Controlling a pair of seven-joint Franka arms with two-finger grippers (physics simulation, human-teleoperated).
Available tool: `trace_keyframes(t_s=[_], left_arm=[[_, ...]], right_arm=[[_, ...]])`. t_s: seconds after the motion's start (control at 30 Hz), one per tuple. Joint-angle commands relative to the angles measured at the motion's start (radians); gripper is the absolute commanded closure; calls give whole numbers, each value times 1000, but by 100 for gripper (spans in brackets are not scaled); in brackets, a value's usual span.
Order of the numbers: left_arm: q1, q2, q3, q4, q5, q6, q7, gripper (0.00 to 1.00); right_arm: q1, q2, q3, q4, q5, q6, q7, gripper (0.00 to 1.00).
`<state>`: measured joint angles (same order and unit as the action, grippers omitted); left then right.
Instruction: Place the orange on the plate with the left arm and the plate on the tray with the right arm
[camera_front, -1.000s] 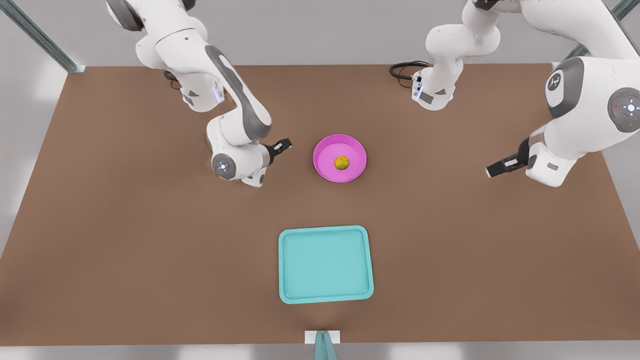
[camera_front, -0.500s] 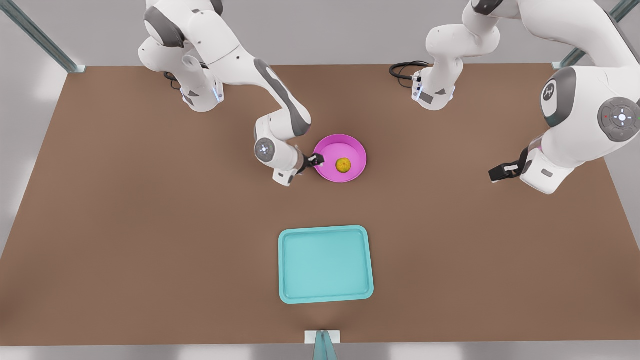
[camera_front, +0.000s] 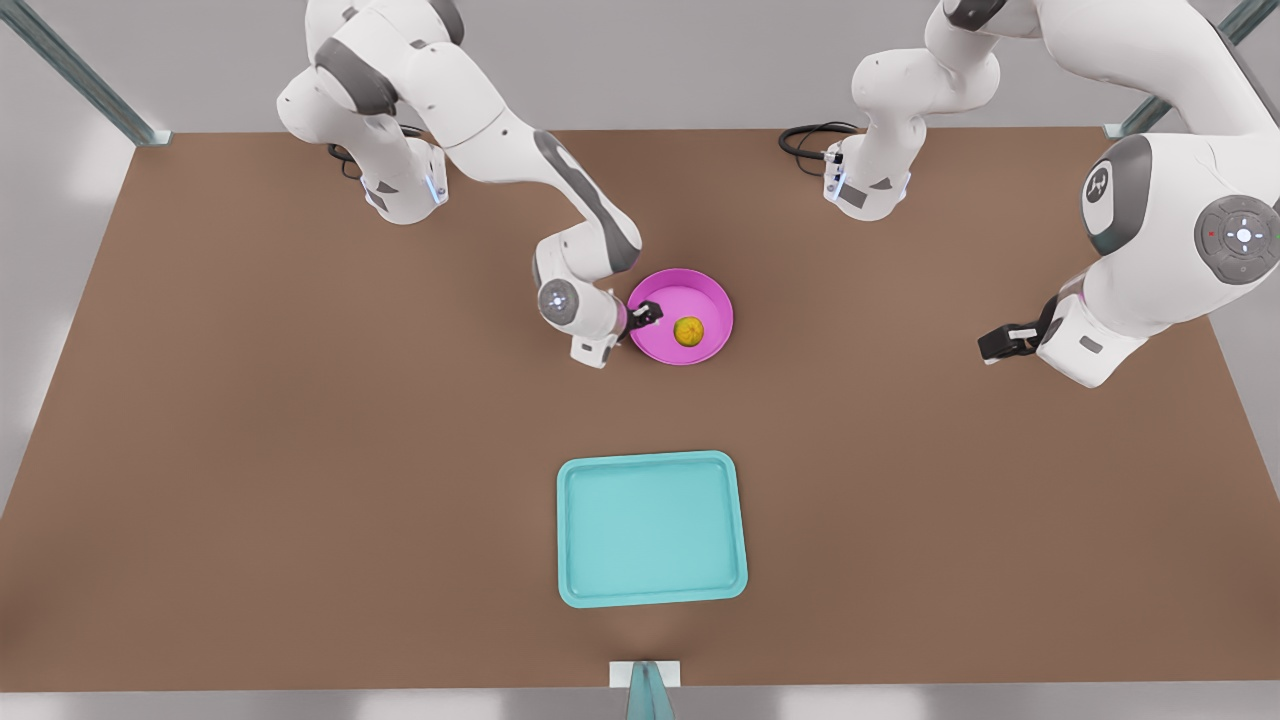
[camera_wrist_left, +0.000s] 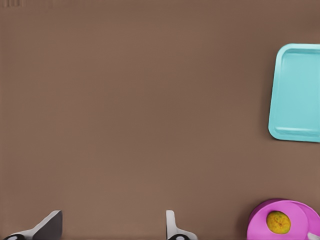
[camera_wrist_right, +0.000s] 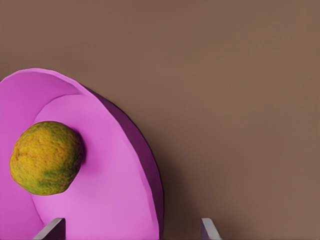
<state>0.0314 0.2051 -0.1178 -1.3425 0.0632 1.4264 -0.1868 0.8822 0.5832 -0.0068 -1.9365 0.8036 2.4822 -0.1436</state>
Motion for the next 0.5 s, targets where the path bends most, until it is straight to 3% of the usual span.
trace_keyframes(t_s=[0.0, 0.1, 0.23, 0.3, 0.43, 0.47], left_arm=[[-1, -1, 0, 0, 1, 0, 55, 0], [-1, -1, 0, 0, 1, 13, 55, 0], [-1, -1, 0, 2, 1, 13, 53, 0], [-1, -1, 0, 2, 3, 13, 53, 0], [-2, -4, 0, 2, 3, 11, 52, 0], [-2, -6, 0, 2, 3, 11, 52, 0]], right_arm=[[0, 9, 2, 2, 0, 1, -74, 21], [0, 18, 7, 2, 0, 1, -80, 37], [0, 27, 11, 10, 0, 1, -80, 46], [0, 29, 11, 11, 2, 0, -80, 58], [0, 33, 13, 21, 0, 0, -80, 61], [0, 33, 16, 22, 2, 0, -80, 68]])
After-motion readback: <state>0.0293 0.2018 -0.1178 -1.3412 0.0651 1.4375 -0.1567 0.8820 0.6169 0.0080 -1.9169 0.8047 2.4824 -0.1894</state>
